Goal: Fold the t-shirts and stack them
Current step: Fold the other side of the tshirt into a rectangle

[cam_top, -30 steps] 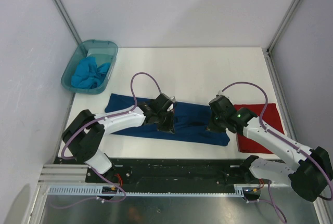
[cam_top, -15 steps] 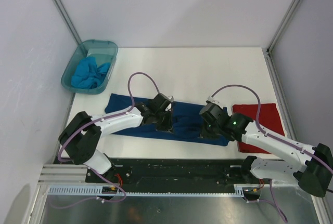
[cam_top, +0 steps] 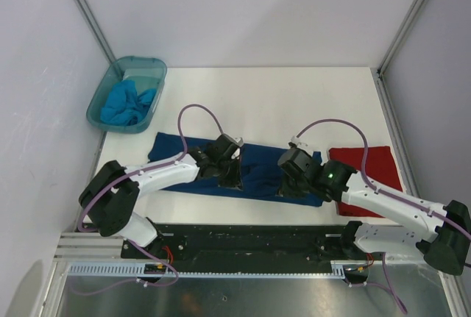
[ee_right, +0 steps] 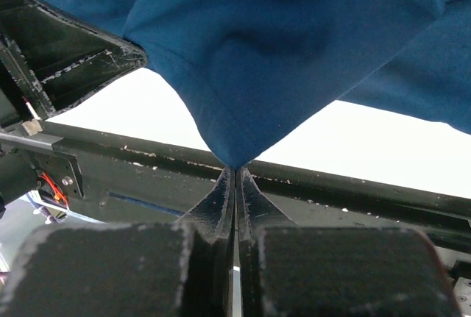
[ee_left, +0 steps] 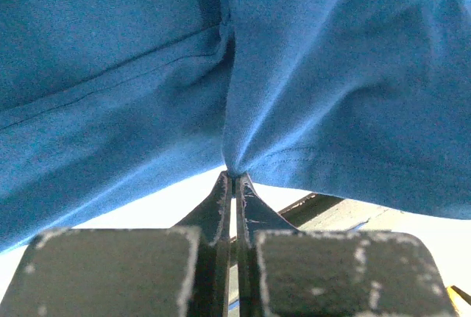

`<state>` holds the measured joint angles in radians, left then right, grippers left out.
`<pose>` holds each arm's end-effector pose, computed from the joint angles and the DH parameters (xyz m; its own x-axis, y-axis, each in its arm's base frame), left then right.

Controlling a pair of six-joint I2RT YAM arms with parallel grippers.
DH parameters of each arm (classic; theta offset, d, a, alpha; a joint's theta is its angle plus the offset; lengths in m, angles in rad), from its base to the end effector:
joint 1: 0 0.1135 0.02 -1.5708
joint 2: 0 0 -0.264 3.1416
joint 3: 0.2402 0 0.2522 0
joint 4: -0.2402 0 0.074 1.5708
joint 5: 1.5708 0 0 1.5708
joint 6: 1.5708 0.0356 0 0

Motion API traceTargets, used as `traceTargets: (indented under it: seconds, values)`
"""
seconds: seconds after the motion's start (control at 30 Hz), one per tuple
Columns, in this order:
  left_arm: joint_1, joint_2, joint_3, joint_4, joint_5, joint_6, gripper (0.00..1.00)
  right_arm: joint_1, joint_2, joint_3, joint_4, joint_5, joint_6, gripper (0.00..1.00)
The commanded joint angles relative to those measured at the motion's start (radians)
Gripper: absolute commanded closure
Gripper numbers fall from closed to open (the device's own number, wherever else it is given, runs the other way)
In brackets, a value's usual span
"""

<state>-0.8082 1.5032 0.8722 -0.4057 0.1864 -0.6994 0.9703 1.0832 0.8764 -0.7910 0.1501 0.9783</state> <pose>0.1961 -0.2148 0.1870 -0.9544 0.0832 -0.2869 0.2108 0.8679 -0.4498 0.1217 0.1683 0.2634 -0.9039 0.1318 -0.4070 -0.0361 0.9245 0.3796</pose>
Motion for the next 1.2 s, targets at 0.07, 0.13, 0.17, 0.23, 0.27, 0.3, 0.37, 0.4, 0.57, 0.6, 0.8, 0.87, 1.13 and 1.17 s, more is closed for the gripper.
traceTargets:
  seconds: [0.07, 0.13, 0.17, 0.23, 0.27, 0.3, 0.37, 0.4, 0.57, 0.6, 0.8, 0.87, 1.13, 1.17]
  values:
    - [0.009, -0.041, -0.02, 0.006, -0.005, 0.012, 1.0, 0.036, 0.024, 0.063, -0.011, 0.044, 0.036, 1.0]
    - [0.01, -0.038, -0.019, 0.006, -0.003, 0.015, 0.99, 0.034, 0.037, 0.064, -0.029, 0.067, 0.028, 1.0]
    - [0.009, -0.035, -0.014, 0.006, -0.003, 0.016, 0.99, 0.024, 0.044, 0.064, -0.039, 0.074, 0.02, 1.0]
    - [0.011, -0.023, 0.004, 0.005, -0.002, 0.02, 0.98, -0.01, 0.055, 0.064, -0.052, 0.084, -0.012, 1.0]
    - [0.012, -0.013, 0.018, 0.005, -0.001, 0.024, 0.97, -0.033, 0.06, 0.064, -0.056, 0.087, -0.032, 1.0]
    - [0.013, 0.0, 0.035, 0.006, 0.0, 0.027, 0.96, -0.06, 0.067, 0.063, -0.056, 0.087, -0.054, 1.0]
    - [0.016, 0.032, 0.071, 0.006, 0.002, 0.034, 0.95, -0.121, 0.075, 0.064, -0.046, 0.081, -0.102, 1.0]
    - [0.019, 0.051, 0.09, 0.007, 0.004, 0.037, 0.95, -0.154, 0.08, 0.064, -0.036, 0.078, -0.127, 1.0]
    - [0.039, 0.16, 0.196, 0.007, 0.024, 0.039, 0.92, -0.318, 0.135, 0.064, 0.048, 0.023, -0.246, 1.0]
    - [0.043, 0.178, 0.217, 0.008, 0.025, 0.039, 0.91, -0.347, 0.149, 0.064, 0.067, 0.013, -0.263, 1.0]
    - [0.07, 0.278, 0.339, 0.007, 0.046, 0.031, 0.8, -0.458, 0.239, 0.064, 0.154, -0.039, -0.322, 1.0]
    - [0.077, 0.297, 0.367, 0.007, 0.044, 0.032, 0.71, -0.475, 0.264, 0.064, 0.169, -0.048, -0.33, 1.0]
    - [0.095, 0.306, 0.389, 0.01, 0.019, 0.056, 0.44, -0.534, 0.318, 0.061, 0.201, -0.047, -0.343, 1.0]
    - [0.095, 0.304, 0.385, 0.011, 0.015, 0.06, 0.43, -0.544, 0.322, 0.058, 0.204, -0.051, -0.345, 0.99]
